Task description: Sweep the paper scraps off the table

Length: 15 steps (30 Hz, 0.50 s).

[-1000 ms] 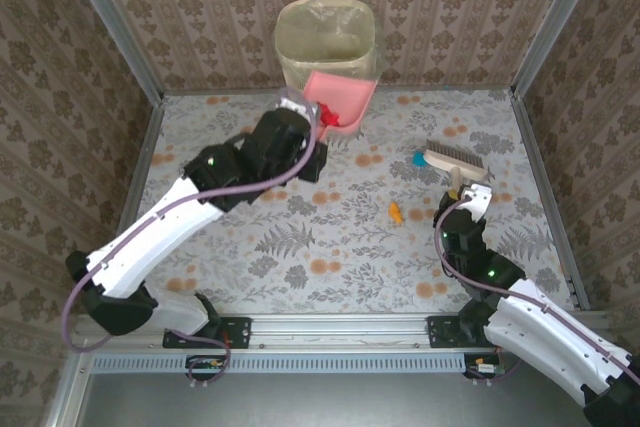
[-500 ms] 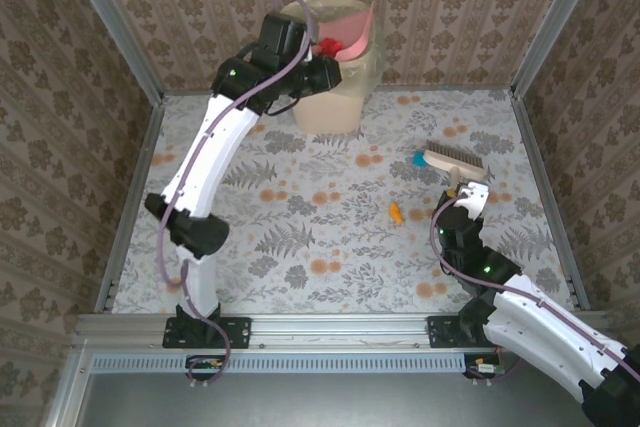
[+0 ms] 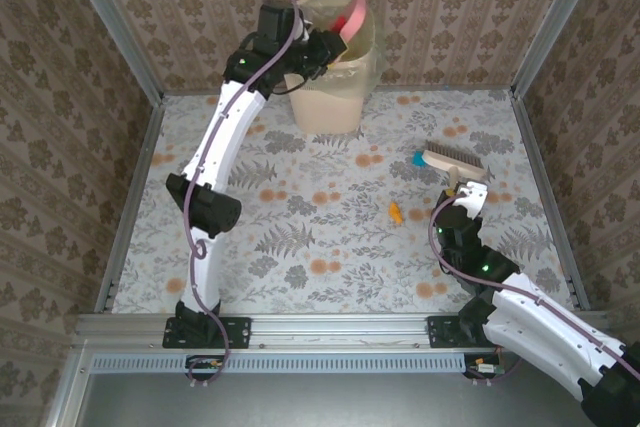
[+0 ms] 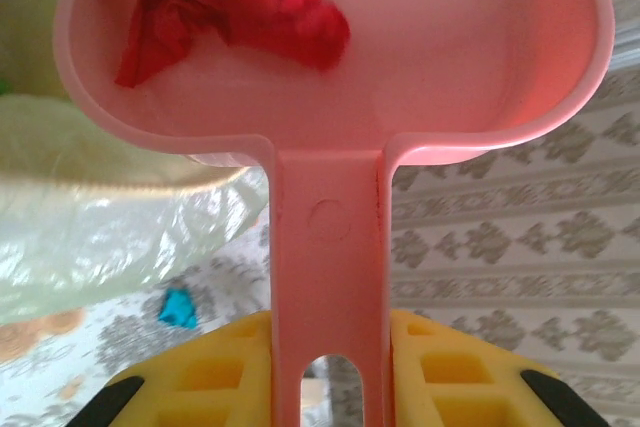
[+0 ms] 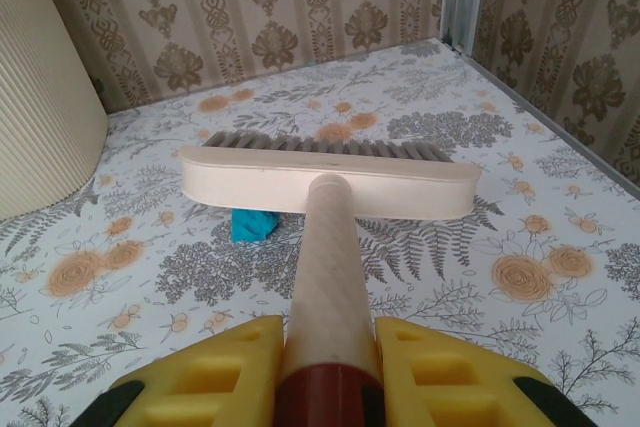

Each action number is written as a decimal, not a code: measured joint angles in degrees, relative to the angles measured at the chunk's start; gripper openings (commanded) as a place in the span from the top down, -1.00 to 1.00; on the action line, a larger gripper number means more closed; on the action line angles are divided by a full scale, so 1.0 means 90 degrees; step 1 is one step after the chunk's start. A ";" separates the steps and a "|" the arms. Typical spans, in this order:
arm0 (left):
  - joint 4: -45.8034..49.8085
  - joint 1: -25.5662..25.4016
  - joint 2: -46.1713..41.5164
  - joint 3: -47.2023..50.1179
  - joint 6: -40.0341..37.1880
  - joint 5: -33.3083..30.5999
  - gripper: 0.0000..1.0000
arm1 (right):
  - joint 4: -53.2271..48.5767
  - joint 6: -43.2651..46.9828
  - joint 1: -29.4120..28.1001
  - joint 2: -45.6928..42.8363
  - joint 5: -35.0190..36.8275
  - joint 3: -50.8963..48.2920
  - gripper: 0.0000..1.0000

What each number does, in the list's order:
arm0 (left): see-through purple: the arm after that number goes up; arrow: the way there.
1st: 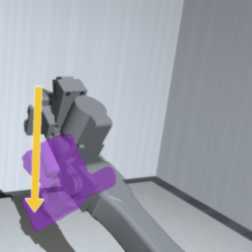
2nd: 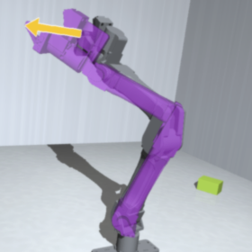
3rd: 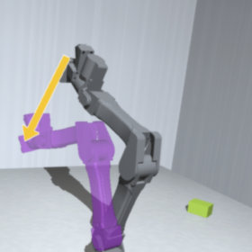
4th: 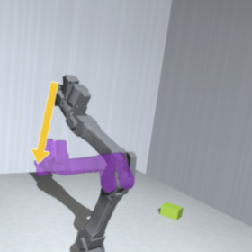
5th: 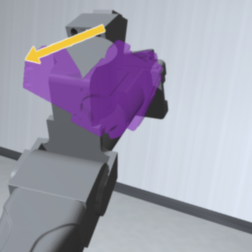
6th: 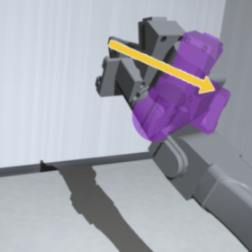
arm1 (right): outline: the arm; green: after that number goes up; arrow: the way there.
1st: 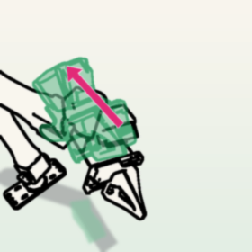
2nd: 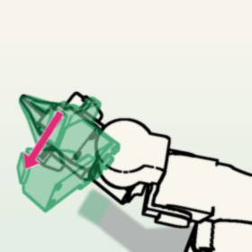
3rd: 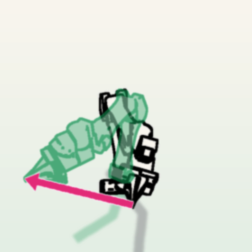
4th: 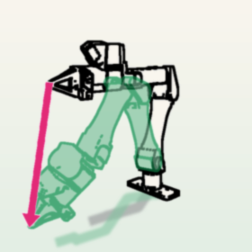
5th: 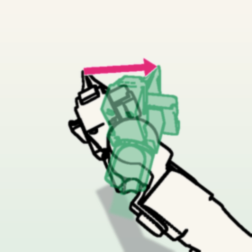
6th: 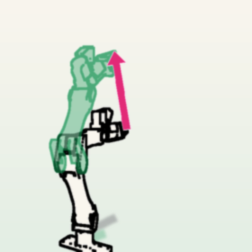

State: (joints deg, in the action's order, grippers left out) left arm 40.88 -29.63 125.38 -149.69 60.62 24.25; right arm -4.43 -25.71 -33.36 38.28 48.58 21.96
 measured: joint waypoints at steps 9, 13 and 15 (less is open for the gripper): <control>-0.1644 0.0168 0.0046 0.0631 0.1333 0.0425 1.00 | 0.0010 0.0000 0.0000 0.0134 -0.0078 0.0000 1.00; -0.2183 0.0168 0.0066 0.0940 0.1780 0.0488 1.00 | 0.0022 0.0000 0.0000 0.0136 -0.0087 0.0000 1.00; -0.2667 0.0177 0.0066 0.1166 0.2025 0.0503 1.00 | 0.0039 0.0000 0.0000 0.0138 -0.0087 0.0000 1.00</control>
State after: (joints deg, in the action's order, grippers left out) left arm 16.88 -28.03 125.97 -139.20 78.85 28.77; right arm -4.08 -25.71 -33.36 39.53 47.79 21.96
